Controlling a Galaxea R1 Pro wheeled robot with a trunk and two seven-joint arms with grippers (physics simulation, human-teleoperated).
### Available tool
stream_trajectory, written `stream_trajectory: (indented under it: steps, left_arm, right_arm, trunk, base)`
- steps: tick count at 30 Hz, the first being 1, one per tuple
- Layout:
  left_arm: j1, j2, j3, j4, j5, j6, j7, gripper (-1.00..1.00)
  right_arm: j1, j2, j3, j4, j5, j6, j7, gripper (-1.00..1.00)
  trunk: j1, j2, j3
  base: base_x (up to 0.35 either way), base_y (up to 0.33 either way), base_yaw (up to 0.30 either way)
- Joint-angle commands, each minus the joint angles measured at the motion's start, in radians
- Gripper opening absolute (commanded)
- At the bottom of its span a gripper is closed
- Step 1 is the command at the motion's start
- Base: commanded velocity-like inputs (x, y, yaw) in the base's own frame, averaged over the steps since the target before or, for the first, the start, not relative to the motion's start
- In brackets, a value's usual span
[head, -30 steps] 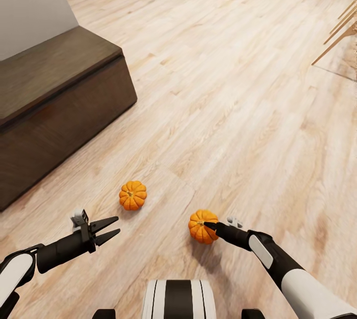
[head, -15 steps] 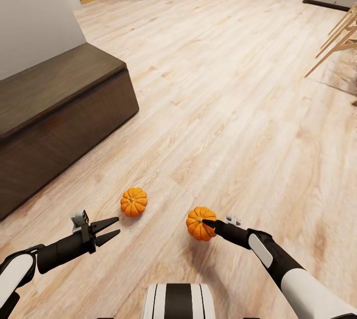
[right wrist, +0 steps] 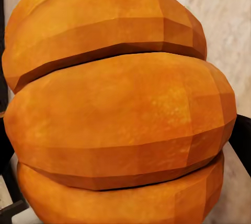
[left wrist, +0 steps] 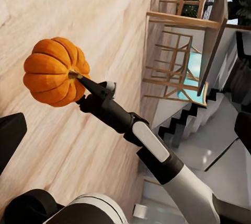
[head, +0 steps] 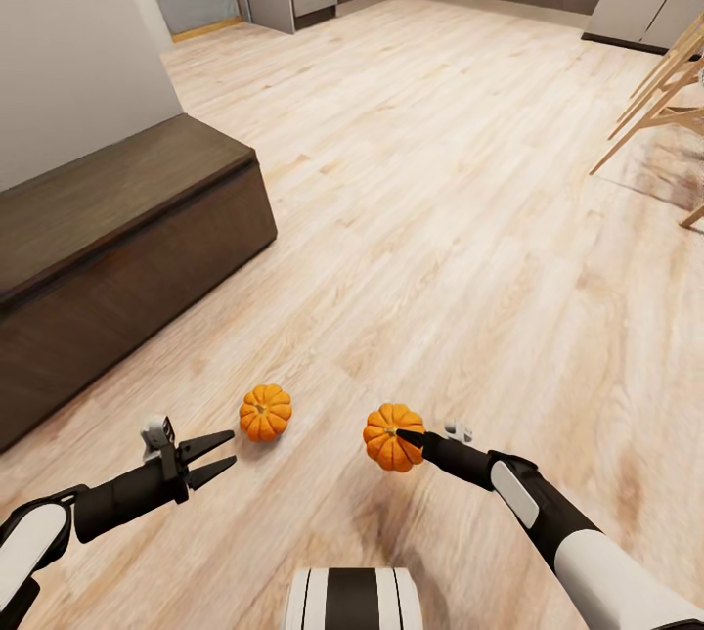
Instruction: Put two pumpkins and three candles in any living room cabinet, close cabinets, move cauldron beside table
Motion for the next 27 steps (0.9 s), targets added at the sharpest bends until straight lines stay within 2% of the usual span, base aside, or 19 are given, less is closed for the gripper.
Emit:
stream_trajectory:
  steps: [1,12,23,27]
  left_arm:
    - [0.000,0.000,0.001,0.000,-0.003,0.005,-0.004,1.00]
    - [0.000,-0.004,-0.004,0.000,-0.002,0.003,-0.004,1.00]
    - [0.000,-0.002,-0.005,0.000,-0.002,0.004,-0.004,1.00]
    - [0.000,-0.002,-0.004,0.000,0.000,0.004,-0.005,1.00]
  right_arm:
    - [0.000,-0.001,0.005,0.000,-0.007,0.003,-0.002,-1.00]
    - [0.000,0.000,0.003,0.001,-0.016,0.002,-0.007,-1.00]
    - [0.000,-0.002,0.001,0.001,-0.021,0.003,-0.004,-1.00]
    - [0.000,-0.002,0.001,0.001,-0.021,0.003,-0.004,-1.00]
  trunk:
    - [-0.001,0.000,0.003]
    - [-0.001,0.000,0.004]
    - [-0.001,0.000,0.005]
    - [-0.001,0.000,0.005]
  base:
    - [0.000,0.000,0.000]
    - [0.000,-0.007,0.027]
    - [0.000,-0.242,0.268]
    - [0.000,-0.099,0.285]
